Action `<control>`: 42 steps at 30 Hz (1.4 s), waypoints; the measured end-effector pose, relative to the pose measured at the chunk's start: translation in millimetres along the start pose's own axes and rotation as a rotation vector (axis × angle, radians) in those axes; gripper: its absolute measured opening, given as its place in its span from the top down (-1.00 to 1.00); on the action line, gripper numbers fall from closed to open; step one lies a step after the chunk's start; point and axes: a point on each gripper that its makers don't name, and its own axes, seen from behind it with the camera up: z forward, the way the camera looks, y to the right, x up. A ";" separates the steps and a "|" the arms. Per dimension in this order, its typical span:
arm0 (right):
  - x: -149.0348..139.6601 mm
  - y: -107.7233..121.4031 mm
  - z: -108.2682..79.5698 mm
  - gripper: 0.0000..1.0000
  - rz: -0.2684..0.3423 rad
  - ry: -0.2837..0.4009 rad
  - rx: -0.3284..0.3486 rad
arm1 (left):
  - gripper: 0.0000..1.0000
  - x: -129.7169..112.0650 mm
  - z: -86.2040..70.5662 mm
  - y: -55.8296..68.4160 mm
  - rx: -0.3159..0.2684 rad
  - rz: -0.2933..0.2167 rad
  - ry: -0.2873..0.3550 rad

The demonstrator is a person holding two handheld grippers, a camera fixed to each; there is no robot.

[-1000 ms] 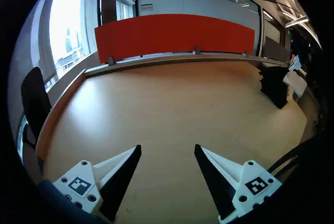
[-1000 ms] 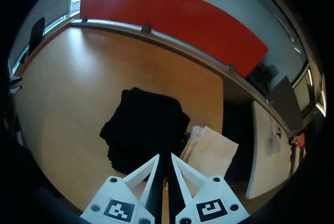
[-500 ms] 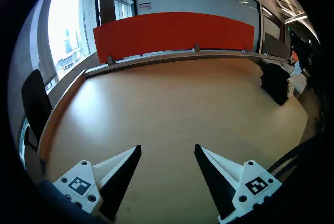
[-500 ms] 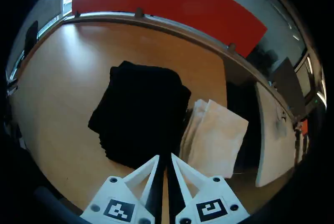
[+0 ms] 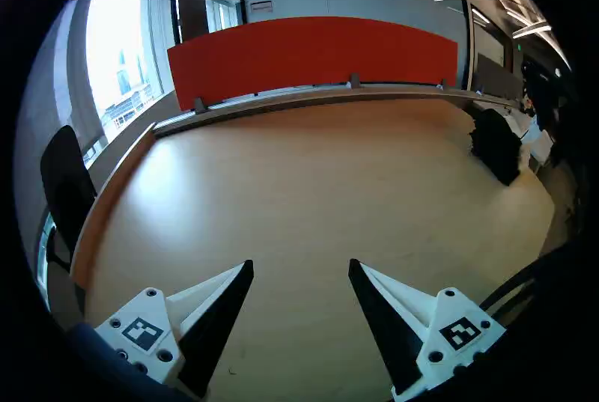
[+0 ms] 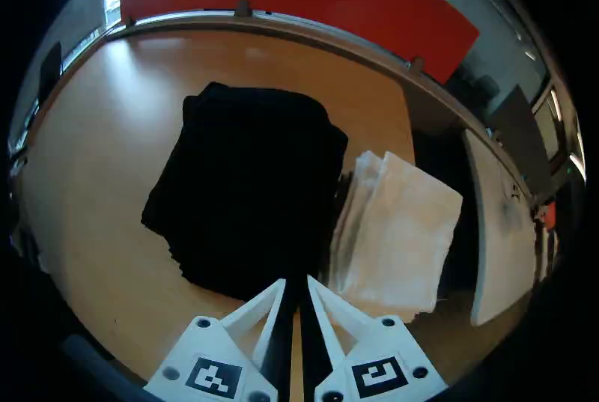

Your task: Fold towel

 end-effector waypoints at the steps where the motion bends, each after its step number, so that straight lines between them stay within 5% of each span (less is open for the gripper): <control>1: -0.9 -0.8 1.6 0.91 0.002 -0.002 0.001 | -0.89 0.1 0.2 0.2 0.000 0.001 -0.001; 23: 0.4 -9.2 0.2 0.83 0.024 0.035 0.009 | -0.89 4.6 5.2 3.1 -0.005 0.004 -0.003; 31: -0.9 -7.1 -8.4 0.52 0.021 0.053 -0.005 | -0.89 5.2 7.3 3.1 -0.008 -0.002 0.000; 37: 2.0 -5.7 -15.4 -0.32 0.028 0.069 -0.009 | -0.89 6.2 9.2 3.2 -0.011 -0.001 0.003; 42: 12.0 -10.3 -20.6 -0.38 0.034 0.095 0.005 | -0.89 5.7 10.0 2.8 -0.012 -0.005 0.005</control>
